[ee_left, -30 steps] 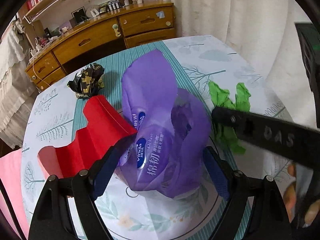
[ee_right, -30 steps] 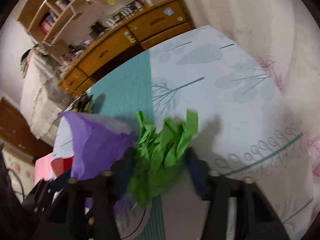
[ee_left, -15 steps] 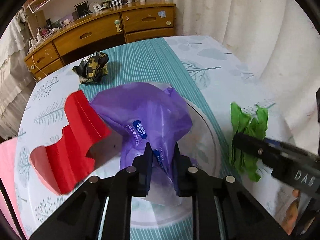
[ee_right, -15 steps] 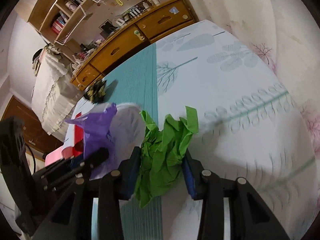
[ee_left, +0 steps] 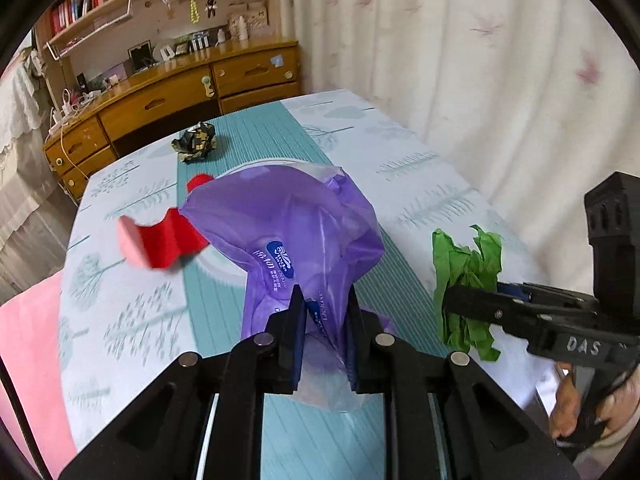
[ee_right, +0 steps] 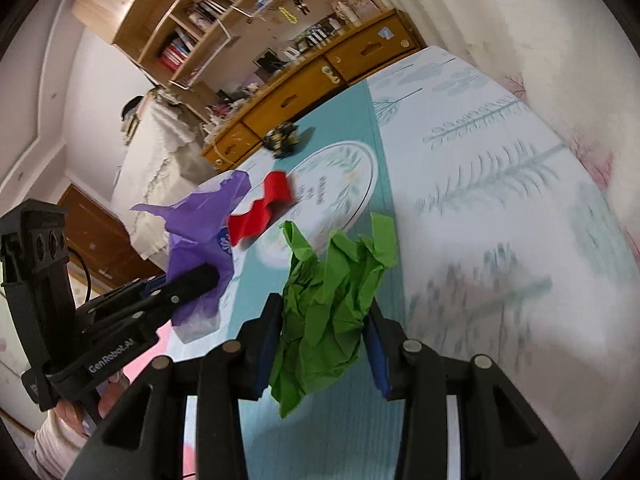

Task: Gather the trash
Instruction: 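Lift the purple bag with left tool while right tool lifts the green paper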

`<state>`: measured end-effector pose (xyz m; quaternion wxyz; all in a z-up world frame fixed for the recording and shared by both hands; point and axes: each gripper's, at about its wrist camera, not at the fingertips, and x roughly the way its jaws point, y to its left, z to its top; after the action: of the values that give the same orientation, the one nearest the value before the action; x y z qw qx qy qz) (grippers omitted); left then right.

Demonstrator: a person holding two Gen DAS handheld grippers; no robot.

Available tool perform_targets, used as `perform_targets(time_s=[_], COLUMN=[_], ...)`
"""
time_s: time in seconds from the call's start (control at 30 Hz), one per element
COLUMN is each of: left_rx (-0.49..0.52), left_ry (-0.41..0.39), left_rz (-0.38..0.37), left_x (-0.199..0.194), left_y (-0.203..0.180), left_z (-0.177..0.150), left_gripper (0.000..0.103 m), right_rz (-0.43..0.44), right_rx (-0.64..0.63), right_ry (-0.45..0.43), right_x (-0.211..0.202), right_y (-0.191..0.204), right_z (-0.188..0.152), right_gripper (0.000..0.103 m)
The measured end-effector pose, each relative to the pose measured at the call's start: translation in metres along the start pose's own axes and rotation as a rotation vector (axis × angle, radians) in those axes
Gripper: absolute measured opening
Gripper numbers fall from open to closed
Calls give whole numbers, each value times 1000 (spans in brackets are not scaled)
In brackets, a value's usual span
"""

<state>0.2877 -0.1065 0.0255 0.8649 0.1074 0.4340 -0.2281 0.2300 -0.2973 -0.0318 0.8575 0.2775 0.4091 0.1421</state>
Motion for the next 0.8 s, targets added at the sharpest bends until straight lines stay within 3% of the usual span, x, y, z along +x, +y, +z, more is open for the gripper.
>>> perform_targets(time_s=[0.4,0.6,0.8], left_rx=[26,16,-9], left_ry=[-7,49,126], left_rz=[-18,-37,-70], left_x=[-105,-123,-113], left_y=[-20,-25,-33], left_z=[-107,-155,-207], left_gripper=[14,14,14], right_rz=[-61,-95,-128], right_rx=[-140,-228,-315], right_ry=[-58,-30,17], right_x=[-74,-89,-88], right_y=[46,64,72], right_z=[-94,-138,-185], right_gripper=[39,39,39])
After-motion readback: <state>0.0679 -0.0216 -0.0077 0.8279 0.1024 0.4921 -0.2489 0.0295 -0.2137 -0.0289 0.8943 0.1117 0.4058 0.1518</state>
